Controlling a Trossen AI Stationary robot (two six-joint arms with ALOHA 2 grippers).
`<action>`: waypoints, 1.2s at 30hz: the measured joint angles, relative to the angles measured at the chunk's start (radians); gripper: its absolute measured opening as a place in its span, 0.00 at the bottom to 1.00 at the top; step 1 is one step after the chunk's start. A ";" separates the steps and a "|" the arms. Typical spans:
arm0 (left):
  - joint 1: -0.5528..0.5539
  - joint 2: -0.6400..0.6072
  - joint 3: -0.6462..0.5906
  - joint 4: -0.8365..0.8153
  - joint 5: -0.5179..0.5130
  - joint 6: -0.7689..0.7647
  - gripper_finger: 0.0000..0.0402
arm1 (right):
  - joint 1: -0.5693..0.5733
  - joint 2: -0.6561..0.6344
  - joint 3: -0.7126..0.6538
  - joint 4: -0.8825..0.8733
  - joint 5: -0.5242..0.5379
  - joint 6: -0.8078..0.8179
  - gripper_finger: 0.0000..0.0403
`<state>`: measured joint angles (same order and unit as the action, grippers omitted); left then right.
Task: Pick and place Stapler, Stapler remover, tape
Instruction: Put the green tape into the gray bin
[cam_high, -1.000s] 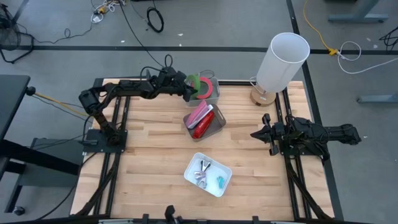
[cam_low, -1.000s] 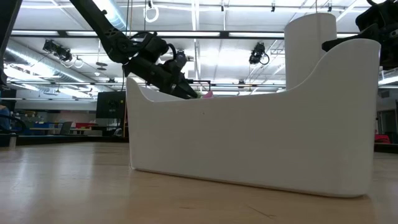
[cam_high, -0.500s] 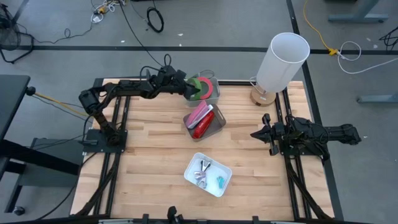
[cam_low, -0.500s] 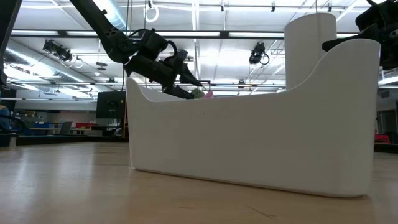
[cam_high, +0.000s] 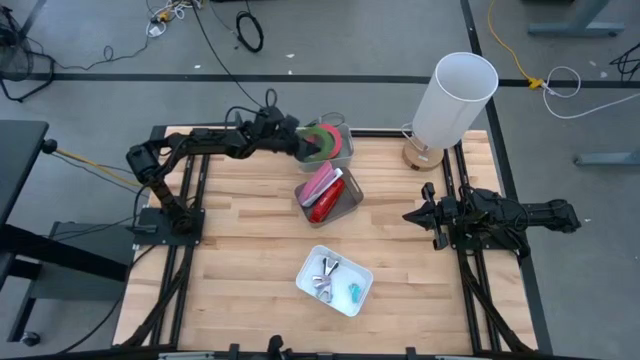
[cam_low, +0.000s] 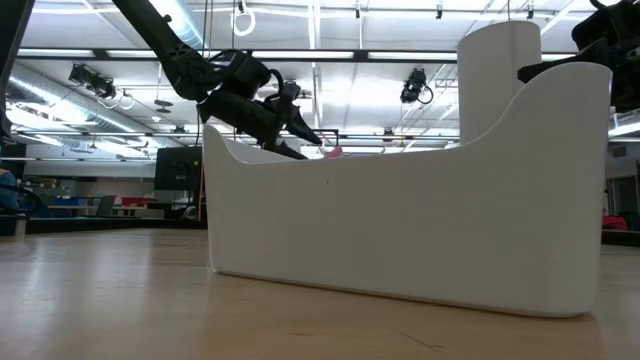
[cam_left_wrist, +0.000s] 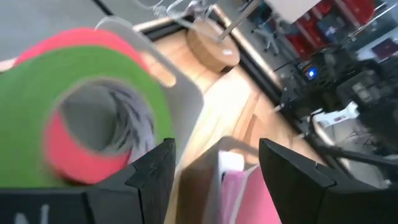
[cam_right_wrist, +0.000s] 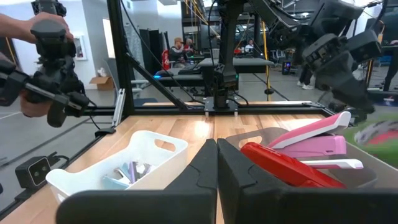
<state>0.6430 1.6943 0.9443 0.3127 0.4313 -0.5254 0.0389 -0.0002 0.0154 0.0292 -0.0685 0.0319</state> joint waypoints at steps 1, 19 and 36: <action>0.000 0.000 0.000 -0.018 -0.004 0.010 0.58 | 0.000 0.000 0.000 0.000 0.000 0.000 0.00; 0.035 0.000 0.000 -0.103 -0.053 0.022 0.58 | 0.000 0.000 0.000 0.000 0.000 0.000 0.00; 0.076 -0.138 0.002 -0.077 -0.035 0.024 0.56 | 0.000 0.000 0.000 0.000 0.000 0.000 0.00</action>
<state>0.7194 1.5564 0.9463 0.2357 0.3967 -0.5011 0.0391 -0.0002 0.0154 0.0292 -0.0683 0.0315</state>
